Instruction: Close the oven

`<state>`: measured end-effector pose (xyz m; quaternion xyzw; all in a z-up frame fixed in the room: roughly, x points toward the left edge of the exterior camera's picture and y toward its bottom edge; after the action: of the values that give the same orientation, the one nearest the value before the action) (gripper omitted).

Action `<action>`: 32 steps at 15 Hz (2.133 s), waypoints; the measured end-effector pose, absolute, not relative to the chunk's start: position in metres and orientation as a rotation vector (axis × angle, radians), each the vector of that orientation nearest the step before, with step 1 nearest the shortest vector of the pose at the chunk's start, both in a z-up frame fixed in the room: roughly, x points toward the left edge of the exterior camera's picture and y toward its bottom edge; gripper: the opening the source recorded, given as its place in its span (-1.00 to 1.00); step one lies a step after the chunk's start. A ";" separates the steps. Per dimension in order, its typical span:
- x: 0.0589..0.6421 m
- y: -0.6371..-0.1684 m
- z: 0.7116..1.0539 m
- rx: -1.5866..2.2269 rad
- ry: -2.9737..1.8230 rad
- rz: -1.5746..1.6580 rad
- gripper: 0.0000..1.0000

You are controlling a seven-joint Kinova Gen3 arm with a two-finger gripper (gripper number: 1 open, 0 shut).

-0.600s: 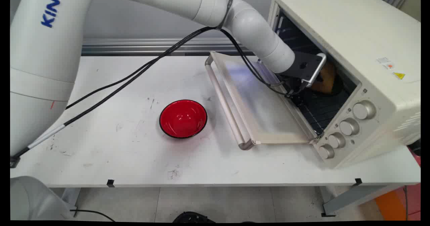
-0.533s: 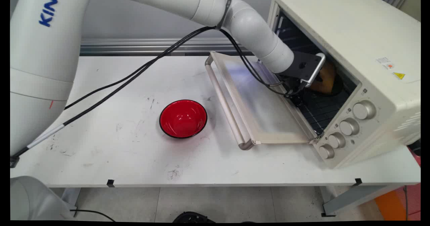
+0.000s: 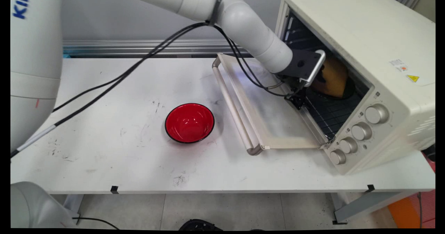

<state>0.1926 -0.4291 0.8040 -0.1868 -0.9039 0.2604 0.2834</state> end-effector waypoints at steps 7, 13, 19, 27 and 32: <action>0.226 -0.407 0.840 -0.389 -2.397 0.646 1.00; 0.260 -0.384 0.876 -0.265 -2.378 0.574 1.00; 0.304 -0.360 0.915 -0.155 -2.369 0.489 1.00; 0.360 -0.329 0.954 -0.102 -2.374 0.349 1.00; 0.384 -0.313 0.970 -0.087 -2.373 0.274 1.00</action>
<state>0.3843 -0.3131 0.9699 -0.0337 -0.9235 0.1066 0.3669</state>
